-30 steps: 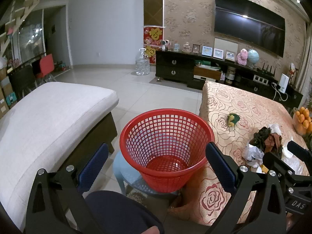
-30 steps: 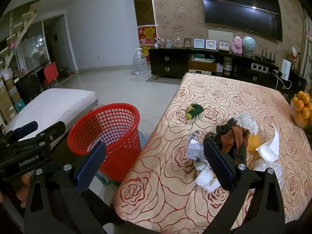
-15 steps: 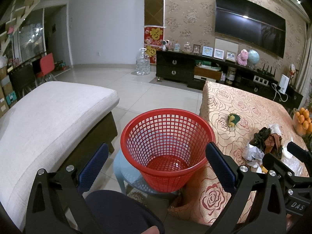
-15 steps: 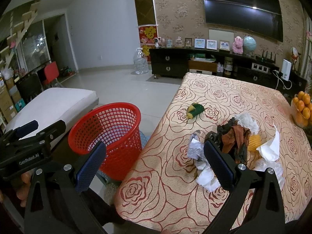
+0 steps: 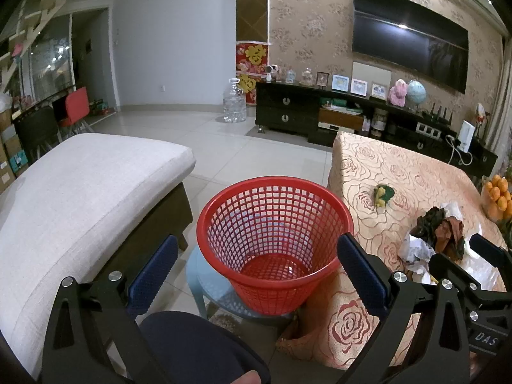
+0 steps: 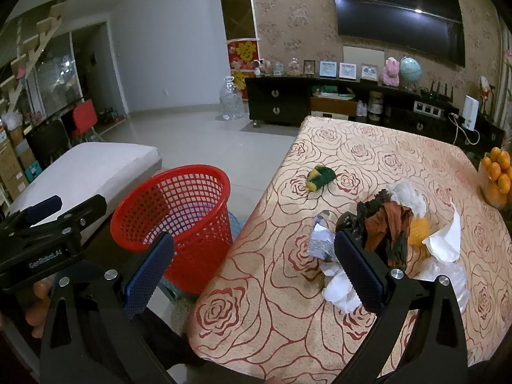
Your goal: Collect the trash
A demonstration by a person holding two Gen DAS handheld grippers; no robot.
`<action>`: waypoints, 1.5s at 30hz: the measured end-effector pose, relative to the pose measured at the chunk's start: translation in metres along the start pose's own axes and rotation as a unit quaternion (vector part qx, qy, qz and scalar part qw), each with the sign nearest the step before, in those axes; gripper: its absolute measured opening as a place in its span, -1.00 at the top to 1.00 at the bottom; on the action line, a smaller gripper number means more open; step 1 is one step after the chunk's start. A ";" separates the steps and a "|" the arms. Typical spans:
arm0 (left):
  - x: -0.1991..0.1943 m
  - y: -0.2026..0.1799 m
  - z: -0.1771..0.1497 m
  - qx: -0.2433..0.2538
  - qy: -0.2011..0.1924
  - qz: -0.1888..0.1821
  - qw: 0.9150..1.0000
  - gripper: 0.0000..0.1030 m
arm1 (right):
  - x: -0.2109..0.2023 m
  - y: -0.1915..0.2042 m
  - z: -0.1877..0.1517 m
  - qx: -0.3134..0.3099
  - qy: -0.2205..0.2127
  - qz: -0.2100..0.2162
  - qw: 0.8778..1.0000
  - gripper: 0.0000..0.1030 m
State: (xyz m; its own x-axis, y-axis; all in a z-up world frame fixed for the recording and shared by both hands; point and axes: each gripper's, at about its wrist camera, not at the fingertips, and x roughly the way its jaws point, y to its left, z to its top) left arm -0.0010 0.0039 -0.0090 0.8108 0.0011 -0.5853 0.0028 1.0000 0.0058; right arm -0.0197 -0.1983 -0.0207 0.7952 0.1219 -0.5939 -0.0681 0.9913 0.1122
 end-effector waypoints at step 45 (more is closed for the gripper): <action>0.074 -0.174 -0.011 0.149 0.068 -0.178 0.970 -0.87 | -0.012 -0.230 -0.035 0.165 0.004 -0.151 0.975 -0.89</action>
State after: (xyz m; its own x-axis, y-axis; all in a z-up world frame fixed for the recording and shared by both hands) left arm 0.0525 -0.1704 -0.0621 0.6429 -0.3231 -0.6945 0.4541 0.8909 0.0058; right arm -0.0350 -0.4263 -0.0672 0.7443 -0.1708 -0.6456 0.3662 0.9129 0.1806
